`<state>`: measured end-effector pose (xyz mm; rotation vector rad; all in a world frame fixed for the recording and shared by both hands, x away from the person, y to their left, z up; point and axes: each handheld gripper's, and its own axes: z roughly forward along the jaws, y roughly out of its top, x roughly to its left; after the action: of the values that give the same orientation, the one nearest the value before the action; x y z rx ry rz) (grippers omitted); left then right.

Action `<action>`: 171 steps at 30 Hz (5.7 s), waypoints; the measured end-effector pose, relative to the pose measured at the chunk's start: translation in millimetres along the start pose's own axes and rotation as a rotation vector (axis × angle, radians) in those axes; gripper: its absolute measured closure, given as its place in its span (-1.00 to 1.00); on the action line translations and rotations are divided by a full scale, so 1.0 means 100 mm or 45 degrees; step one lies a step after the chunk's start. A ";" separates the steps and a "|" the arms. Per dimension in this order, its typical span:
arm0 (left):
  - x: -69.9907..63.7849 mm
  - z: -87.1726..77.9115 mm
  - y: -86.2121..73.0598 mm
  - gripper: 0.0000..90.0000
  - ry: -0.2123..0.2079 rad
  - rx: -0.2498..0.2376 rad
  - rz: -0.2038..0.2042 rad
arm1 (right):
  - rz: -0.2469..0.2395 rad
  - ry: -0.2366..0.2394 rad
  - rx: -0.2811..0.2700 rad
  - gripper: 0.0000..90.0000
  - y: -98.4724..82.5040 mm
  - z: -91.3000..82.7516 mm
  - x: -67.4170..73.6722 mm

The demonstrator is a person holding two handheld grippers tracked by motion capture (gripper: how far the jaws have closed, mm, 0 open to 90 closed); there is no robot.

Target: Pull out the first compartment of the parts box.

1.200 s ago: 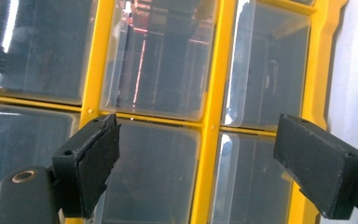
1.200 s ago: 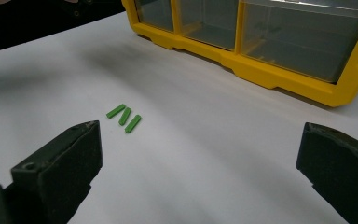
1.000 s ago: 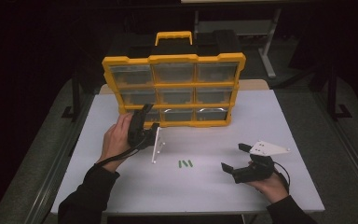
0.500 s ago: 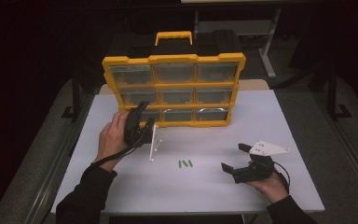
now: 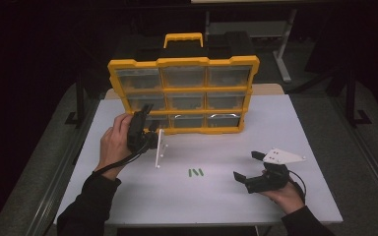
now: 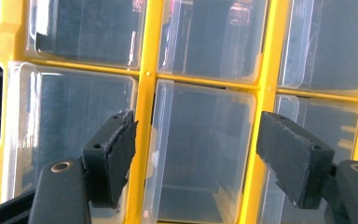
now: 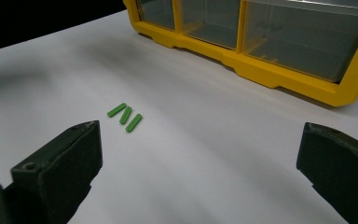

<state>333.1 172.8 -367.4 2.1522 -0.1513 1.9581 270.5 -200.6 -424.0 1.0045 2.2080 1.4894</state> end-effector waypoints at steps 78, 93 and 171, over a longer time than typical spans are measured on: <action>0.57 0.15 -0.03 -0.08 0.346 0.111 0.099 | 0.014 0.002 0.004 -1.00 -0.01 0.01 -0.02; 0.65 0.24 -0.07 0.08 0.393 0.142 0.108 | 0.022 -0.002 0.002 -1.00 -0.02 0.00 -0.02; 0.81 0.29 -0.01 0.81 0.357 0.233 0.197 | 0.029 0.000 -0.002 -1.00 -0.03 -0.01 -0.03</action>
<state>370.0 172.7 -289.8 1.9925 -0.0967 2.4246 271.0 -204.2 -426.5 1.0327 2.2023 1.4999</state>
